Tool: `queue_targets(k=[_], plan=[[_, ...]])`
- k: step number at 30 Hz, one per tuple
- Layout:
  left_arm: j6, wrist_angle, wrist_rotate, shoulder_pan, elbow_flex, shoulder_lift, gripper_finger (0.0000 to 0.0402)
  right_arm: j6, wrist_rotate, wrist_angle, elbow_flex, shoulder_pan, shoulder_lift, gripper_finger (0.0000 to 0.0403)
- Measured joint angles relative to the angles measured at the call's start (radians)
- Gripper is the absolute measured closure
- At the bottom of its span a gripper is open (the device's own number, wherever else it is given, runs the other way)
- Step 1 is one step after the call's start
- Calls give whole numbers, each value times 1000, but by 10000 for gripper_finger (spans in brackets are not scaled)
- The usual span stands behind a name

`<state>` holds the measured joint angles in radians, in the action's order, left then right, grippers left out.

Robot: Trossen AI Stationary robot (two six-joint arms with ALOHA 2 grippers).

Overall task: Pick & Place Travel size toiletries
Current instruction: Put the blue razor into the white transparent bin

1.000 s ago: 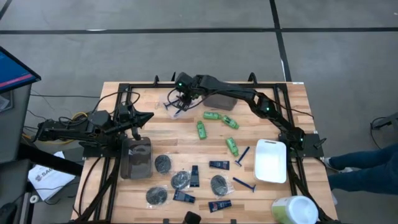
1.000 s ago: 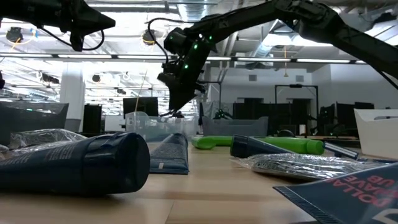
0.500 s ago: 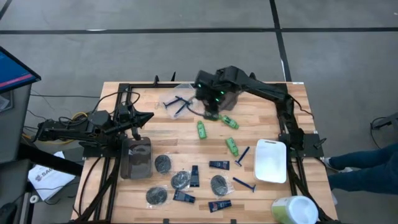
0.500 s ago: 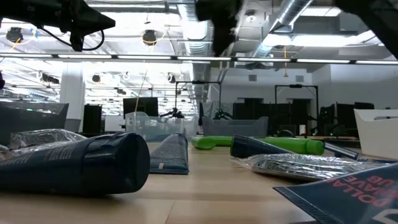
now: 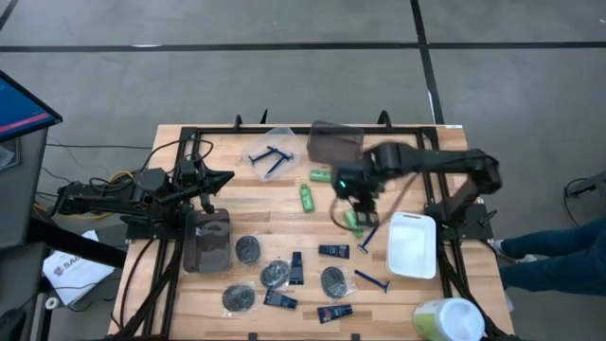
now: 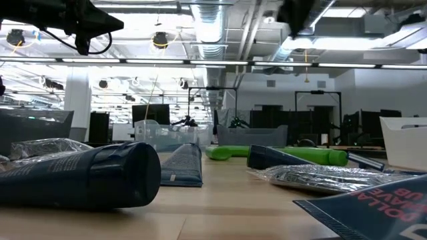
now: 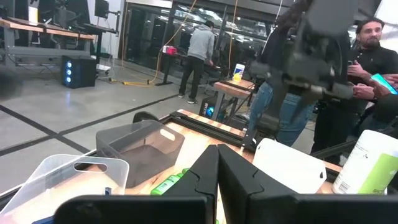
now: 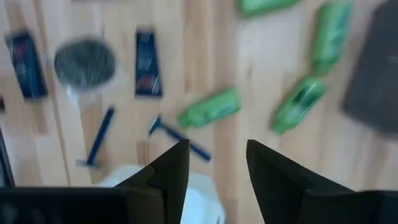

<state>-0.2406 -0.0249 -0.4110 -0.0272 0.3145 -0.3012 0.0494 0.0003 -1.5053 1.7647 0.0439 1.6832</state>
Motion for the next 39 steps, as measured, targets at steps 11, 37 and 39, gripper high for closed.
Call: queue_targets(k=[11, 37, 39], plan=[[0, 1, 0, 0, 0, 0, 402, -119, -6, 369, -575, 125, -175, 191], [0, 2, 0, 0, 0, 0, 402, 76, -168, 533, -606, 153, 56, 174], [-1, 2, 0, 0, 0, 0, 402, 138, -165, 546, -606, 157, 56, 174]])
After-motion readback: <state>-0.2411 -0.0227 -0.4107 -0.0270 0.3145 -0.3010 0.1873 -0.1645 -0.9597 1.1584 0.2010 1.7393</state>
